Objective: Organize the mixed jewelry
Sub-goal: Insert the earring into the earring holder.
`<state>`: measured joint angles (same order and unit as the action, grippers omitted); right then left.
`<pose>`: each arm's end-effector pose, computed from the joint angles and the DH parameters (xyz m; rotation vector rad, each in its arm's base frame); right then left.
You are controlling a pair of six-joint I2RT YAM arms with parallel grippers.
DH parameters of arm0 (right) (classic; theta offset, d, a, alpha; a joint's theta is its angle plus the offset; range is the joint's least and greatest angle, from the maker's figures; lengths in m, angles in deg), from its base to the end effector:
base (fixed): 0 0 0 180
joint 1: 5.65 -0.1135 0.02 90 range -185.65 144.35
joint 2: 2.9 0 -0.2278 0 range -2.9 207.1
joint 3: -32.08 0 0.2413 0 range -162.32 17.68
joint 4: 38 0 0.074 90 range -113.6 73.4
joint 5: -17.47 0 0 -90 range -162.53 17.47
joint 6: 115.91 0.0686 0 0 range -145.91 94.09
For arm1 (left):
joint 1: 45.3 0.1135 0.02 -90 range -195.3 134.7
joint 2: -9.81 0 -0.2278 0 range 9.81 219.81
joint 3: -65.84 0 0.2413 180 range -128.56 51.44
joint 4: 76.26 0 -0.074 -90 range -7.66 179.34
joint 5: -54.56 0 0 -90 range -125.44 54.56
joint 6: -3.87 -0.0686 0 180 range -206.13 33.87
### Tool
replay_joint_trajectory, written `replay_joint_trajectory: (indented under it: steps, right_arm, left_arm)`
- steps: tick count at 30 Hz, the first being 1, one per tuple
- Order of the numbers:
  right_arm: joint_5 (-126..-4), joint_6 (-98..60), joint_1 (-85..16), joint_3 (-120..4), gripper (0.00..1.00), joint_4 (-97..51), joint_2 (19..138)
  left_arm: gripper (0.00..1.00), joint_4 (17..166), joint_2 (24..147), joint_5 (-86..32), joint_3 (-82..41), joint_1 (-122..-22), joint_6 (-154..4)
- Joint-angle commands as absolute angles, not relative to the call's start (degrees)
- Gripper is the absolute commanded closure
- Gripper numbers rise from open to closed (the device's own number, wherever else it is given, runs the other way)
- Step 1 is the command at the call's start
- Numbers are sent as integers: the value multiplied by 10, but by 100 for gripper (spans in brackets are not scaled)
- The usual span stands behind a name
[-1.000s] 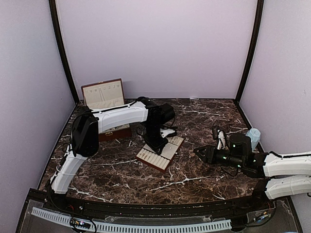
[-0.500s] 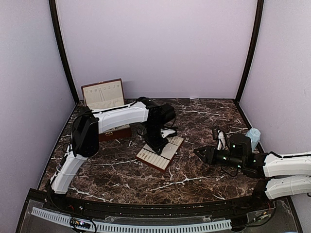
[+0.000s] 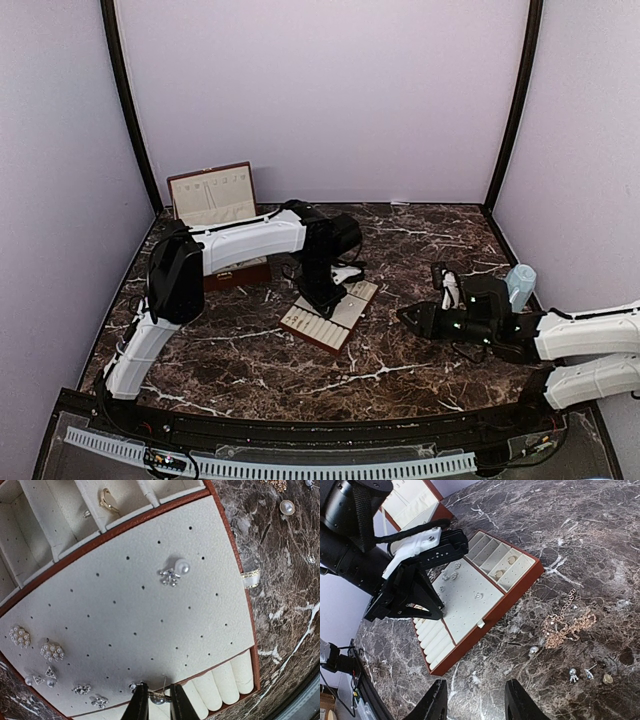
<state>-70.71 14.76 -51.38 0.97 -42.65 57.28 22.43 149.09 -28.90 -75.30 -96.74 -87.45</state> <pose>0.1712 0.1787 0.1350 -0.1164 2.1377 0.9688 0.2805 -0.3645 0.1302 1.3520 2.6903 -0.2736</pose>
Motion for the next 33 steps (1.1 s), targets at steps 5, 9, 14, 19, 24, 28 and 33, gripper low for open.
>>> replay_joint_trajectory:
  steps: [5, 9, 14, 19, 24, 28, 33]
  right_arm:
    - [-713, 116, -496, -90, 57, -412, 677]
    - [-684, 102, -464, -118, 54, -423, 720]
    - [-651, 65, -416, -178, 52, -415, 796]
    - [-602, 34, -381, -253, 50, -413, 879]
    - [-566, 3, -367, -330, 47, -391, 955]
    - [-522, -17, -364, -379, 45, -372, 1014]
    - [-495, -54, -364, -418, 44, -346, 1059]
  left_arm:
    - [94, 320, 1467, -248, -724, -971, -877]
    - [94, 347, 1436, -228, -708, -970, -871]
    - [94, 375, 1391, -204, -677, -965, -864]
    - [94, 400, 1350, -194, -614, -956, -845]
    - [94, 444, 1298, -178, -550, -942, -827]
    - [94, 480, 1259, -155, -493, -926, -810]
    - [94, 527, 1211, -123, -420, -909, -797]
